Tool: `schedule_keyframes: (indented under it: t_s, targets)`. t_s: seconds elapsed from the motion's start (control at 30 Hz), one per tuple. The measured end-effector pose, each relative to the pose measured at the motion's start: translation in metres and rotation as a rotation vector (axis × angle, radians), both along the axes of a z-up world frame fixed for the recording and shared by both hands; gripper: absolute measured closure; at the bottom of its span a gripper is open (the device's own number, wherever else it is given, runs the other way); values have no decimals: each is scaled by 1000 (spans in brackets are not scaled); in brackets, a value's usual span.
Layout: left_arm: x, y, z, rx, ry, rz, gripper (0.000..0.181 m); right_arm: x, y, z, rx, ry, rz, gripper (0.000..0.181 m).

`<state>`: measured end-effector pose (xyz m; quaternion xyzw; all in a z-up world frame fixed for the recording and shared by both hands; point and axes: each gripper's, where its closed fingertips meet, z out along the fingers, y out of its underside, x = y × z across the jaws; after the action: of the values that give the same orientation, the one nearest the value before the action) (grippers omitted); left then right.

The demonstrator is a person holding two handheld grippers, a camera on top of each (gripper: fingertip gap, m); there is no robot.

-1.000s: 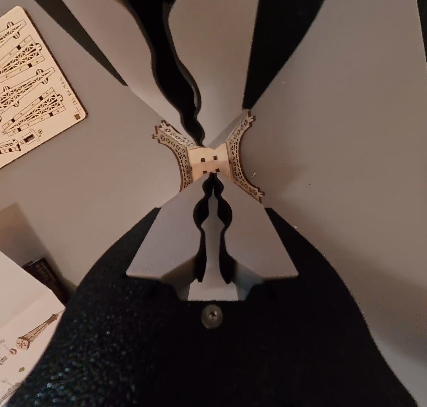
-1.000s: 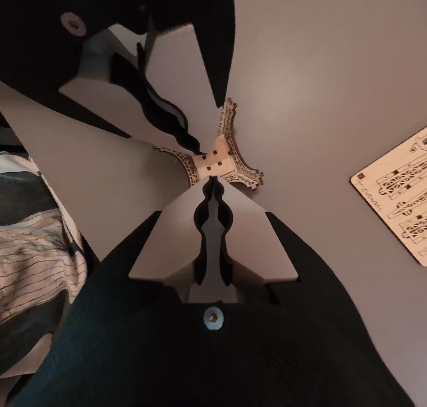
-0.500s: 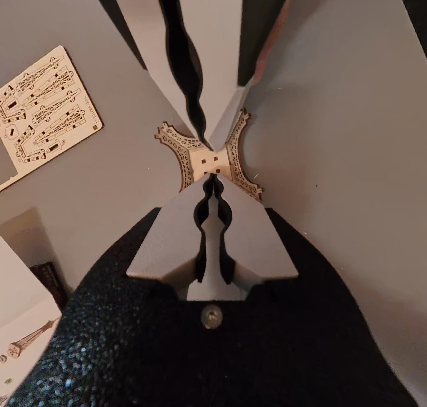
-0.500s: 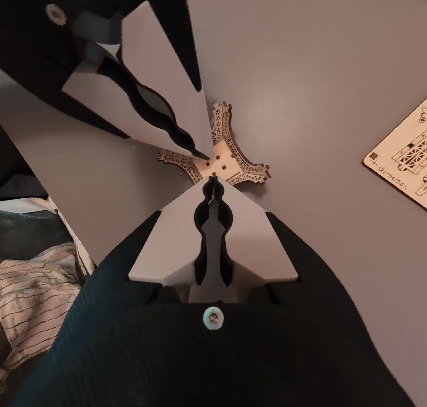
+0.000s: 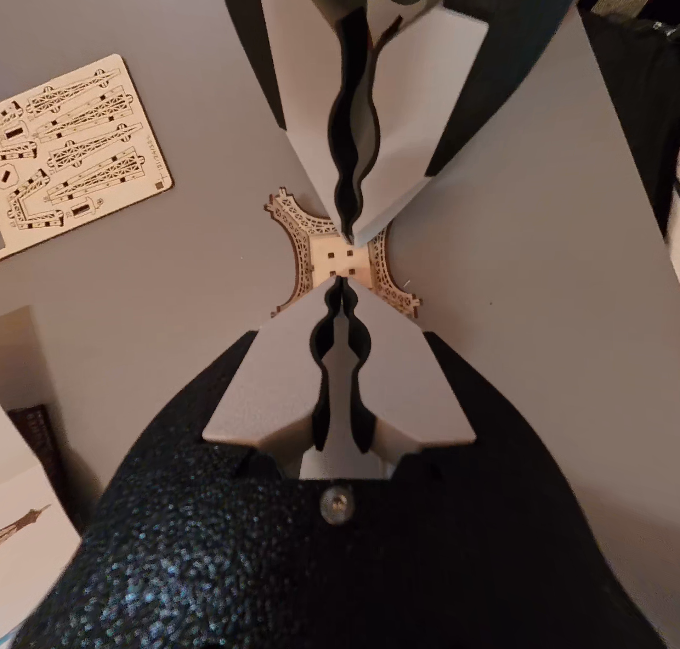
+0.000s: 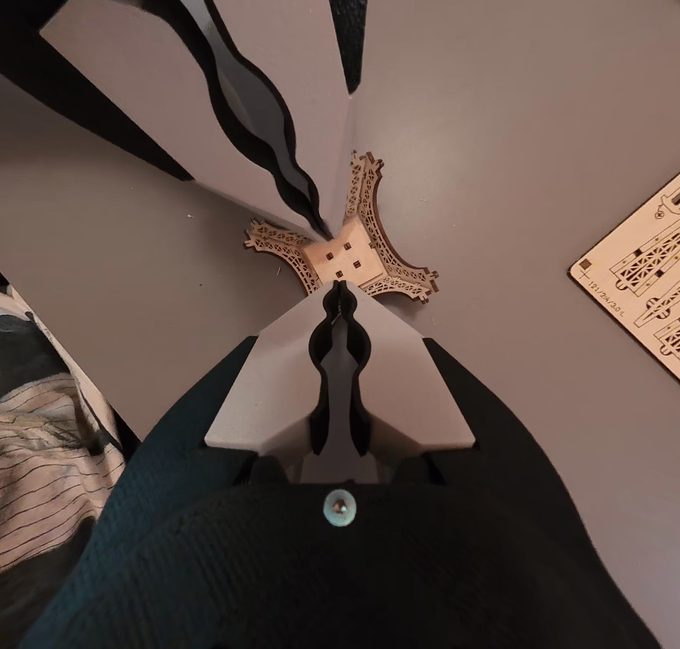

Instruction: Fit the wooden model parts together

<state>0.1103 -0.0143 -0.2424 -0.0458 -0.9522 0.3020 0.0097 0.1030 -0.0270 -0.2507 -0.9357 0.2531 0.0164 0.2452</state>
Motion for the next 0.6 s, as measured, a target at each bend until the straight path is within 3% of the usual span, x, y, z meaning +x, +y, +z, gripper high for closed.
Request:
schedule_keyframes:
  t_s: [0.3, 0.6]
  targets:
    - [0, 1, -8, 77, 20, 12, 181, -4, -5, 0, -5, 3, 4, 181]
    - [0, 1, -9, 119, 168, 104, 181, -8, -3, 0, -36, -86, 29, 181]
